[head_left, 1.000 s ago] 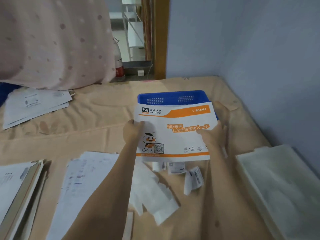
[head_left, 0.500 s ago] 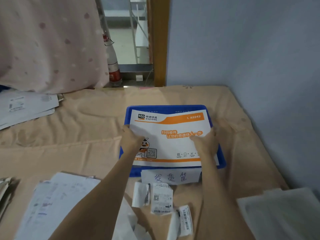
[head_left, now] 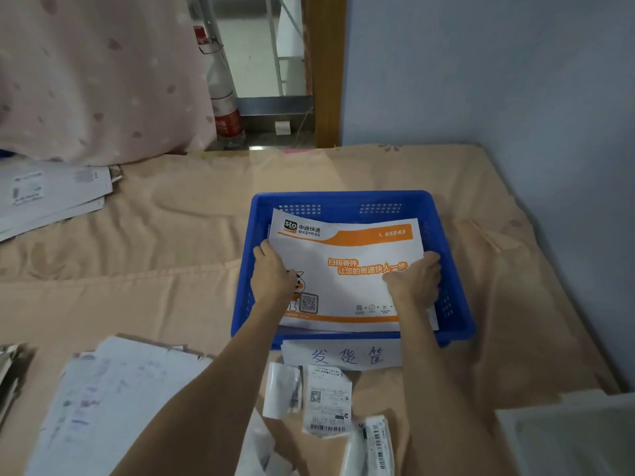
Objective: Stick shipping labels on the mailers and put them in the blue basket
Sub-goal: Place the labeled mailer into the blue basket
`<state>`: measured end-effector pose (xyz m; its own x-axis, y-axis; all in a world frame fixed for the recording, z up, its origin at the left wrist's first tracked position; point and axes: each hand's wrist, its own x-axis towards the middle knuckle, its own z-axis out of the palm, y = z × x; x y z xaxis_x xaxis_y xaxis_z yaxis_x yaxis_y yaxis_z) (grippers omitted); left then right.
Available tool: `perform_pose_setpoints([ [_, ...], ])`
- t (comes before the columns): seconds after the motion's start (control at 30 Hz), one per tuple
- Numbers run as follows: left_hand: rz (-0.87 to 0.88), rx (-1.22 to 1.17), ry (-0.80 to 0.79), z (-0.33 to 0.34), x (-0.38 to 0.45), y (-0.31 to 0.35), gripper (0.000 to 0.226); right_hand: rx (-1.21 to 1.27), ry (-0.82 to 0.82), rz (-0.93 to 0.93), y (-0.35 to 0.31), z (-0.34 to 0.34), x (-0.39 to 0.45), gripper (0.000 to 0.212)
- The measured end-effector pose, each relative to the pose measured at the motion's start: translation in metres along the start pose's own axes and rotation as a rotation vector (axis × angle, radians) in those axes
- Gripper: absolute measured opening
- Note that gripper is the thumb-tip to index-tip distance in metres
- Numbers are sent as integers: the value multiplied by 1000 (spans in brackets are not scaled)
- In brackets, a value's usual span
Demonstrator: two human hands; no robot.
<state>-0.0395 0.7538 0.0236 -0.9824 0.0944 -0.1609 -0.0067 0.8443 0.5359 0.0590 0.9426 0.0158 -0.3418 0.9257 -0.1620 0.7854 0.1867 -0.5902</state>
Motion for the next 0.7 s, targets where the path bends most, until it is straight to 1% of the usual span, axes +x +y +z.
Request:
perform_pose_setpoints([
  [0.1,-11,41,-7,6,2,-5,60,-71,-1,10,1,3,1,76],
  [0.27,-18,122,-26,15,2,-6,73,-153,-15,25,3,9,2,74],
  [0.3,-10,148,-28,16,1,-6,71,-184,-18,23,3,10,1,73],
  [0.37,19,214,-28,18,-1,-7,59,-250,-32,11,3,12,0,70],
  [0.43,48,279,-46,20,-1,-7,48,-266,-52,5,2,13,-2,67],
  [0.5,68,291,-76,20,-1,-6,47,-258,-65,-12,0,13,-3,62],
  [0.57,86,247,-110,15,2,-4,48,-201,-71,-44,-5,9,-5,51],
  [0.6,86,188,-138,11,3,-2,46,-140,-76,-59,-8,7,-6,45],
  [0.7,55,-93,-219,-10,1,4,31,128,-149,-92,-22,-4,-17,35],
])
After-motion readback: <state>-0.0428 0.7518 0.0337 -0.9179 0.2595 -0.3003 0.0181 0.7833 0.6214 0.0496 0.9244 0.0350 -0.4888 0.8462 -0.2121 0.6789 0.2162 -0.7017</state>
